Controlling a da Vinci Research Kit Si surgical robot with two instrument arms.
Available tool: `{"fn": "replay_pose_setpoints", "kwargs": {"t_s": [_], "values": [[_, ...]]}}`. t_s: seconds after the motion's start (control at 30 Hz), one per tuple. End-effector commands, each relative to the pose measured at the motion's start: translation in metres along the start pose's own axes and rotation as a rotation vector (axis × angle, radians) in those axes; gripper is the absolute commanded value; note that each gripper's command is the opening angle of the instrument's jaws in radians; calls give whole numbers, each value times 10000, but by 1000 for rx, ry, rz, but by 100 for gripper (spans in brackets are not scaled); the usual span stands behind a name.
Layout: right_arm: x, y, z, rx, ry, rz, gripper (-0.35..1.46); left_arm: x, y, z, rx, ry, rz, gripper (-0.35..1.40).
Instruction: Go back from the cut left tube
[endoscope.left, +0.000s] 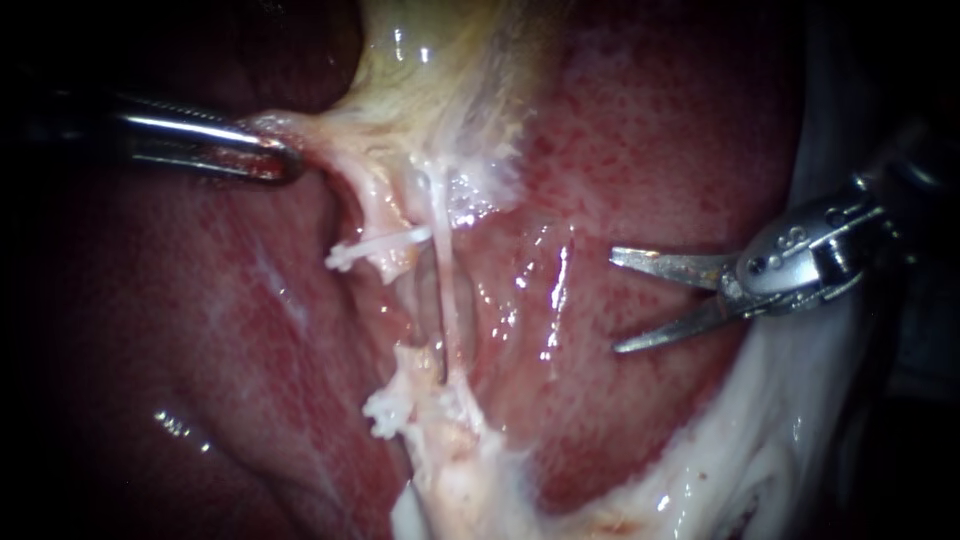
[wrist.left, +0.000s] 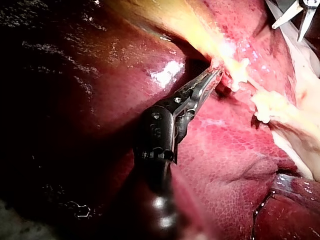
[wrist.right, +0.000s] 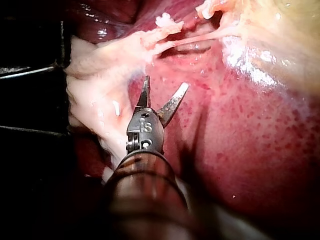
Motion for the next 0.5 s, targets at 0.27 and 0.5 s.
{"fn": "replay_pose_setpoints", "kwargs": {"t_s": [0.27, 0.5], "values": [[-2, -1, -2, 3, 1, -1, 145, -12, -2, 22, -10, -8, 3, -35], [-3, -1, -3, 4, 2, -2, 145, -10, -2, 21, -12, -8, 2, -35]]}}
